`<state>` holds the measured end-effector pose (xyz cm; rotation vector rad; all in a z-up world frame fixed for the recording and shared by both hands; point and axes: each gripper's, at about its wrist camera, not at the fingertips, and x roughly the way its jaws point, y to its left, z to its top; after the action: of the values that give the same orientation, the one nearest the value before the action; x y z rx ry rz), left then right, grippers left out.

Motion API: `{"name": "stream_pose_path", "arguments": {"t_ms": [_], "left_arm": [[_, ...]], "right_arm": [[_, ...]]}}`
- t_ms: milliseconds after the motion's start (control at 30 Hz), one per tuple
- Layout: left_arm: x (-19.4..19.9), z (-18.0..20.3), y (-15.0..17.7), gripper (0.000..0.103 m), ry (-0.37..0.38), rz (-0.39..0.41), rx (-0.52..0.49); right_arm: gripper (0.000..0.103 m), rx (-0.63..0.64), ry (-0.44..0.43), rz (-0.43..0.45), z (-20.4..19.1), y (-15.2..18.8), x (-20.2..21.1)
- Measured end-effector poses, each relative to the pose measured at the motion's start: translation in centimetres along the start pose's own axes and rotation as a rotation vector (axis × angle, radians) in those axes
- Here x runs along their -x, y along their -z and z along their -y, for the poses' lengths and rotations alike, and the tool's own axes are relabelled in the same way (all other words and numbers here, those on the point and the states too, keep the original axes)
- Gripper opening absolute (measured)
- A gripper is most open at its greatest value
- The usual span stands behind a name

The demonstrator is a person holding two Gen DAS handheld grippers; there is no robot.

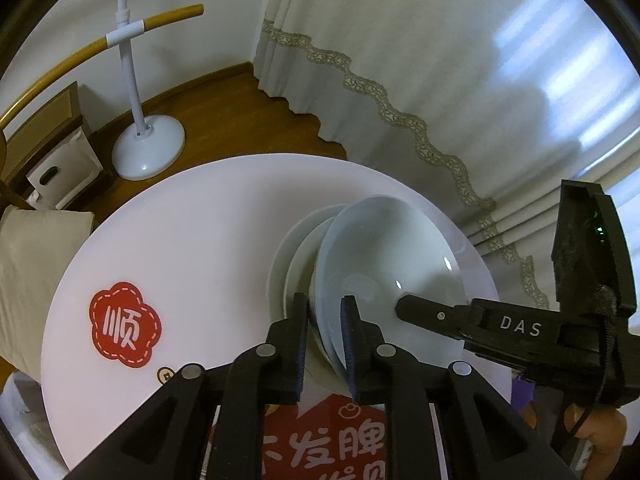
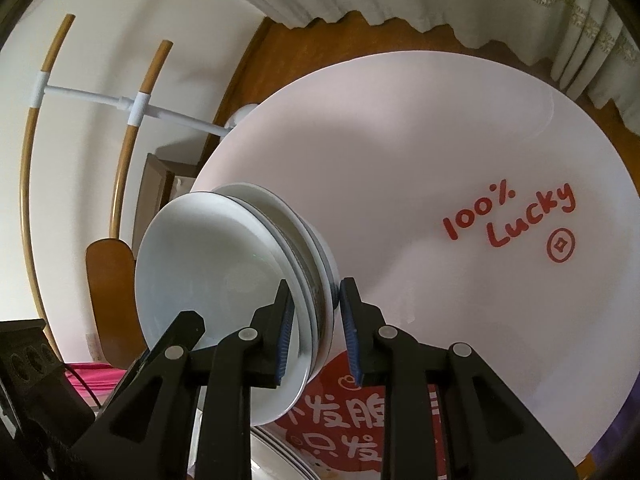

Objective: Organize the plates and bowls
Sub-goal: 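Carry the stacked white bowls toward the grey-rimmed plate stack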

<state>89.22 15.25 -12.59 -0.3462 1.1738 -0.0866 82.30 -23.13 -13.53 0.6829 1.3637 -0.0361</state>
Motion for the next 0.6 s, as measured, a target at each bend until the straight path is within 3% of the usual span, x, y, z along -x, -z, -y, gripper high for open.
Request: {"name": "stream_pose_path", "arguments": {"t_ms": [267,400,600], "left_arm": [[0.0,0.6,-0.1,0.020,-0.008,-0.011,0.002],[0.2,1.4,-0.3,0.028,-0.015,-0.027,-0.007],[0.1,2.2,-0.7,0.025,-0.054,-0.038,-0.016]], "right_arm": [[0.023,-0.002,-0.038,-0.005,1.2,-0.3,0.0],[0.023,-0.034,-0.065,-0.014,1.6,-0.5,-0.1],[0.025,-0.038,-0.037,-0.027,1.2,-0.5,0.1]]}}
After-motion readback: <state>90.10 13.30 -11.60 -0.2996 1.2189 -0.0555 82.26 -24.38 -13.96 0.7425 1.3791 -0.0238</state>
